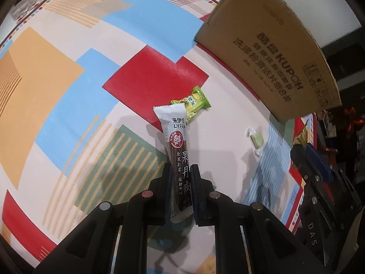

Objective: Organize snacks
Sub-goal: 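Lift the gold candy and snack bar and carry both over the box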

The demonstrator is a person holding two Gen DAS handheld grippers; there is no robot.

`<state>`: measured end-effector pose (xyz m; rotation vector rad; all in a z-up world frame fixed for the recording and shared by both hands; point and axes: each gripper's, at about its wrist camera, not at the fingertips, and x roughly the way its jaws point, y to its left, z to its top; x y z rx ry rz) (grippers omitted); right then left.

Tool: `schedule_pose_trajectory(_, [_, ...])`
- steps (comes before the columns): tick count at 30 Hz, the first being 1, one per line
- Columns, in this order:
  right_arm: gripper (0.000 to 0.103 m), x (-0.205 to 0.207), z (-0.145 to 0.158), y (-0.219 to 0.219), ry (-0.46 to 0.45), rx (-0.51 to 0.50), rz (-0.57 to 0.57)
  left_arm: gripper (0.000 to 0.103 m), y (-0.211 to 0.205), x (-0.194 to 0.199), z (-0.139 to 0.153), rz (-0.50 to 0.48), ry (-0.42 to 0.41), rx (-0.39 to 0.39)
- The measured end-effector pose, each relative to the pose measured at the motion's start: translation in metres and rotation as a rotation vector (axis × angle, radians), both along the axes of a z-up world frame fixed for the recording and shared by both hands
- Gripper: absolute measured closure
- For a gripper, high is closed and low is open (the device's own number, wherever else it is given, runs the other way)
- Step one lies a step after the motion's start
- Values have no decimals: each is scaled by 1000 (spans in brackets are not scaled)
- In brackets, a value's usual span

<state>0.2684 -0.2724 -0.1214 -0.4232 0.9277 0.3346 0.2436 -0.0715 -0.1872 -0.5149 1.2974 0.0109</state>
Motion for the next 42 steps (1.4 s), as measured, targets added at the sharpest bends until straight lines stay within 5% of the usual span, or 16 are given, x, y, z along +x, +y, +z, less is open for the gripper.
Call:
schedule_pose_trajectory(8, [82, -33, 9, 10, -79, 86, -173, 87, 8, -12, 9, -133, -94, 67])
schedule_pose_trajectory(18, [82, -61, 20, 14, -138, 206, -350, 86, 15, -25, 41, -287, -351, 235])
schedule_pose_trajectory(42, [82, -99, 67, 31, -323, 241, -443, 86, 16, -36, 111, -417, -700, 333])
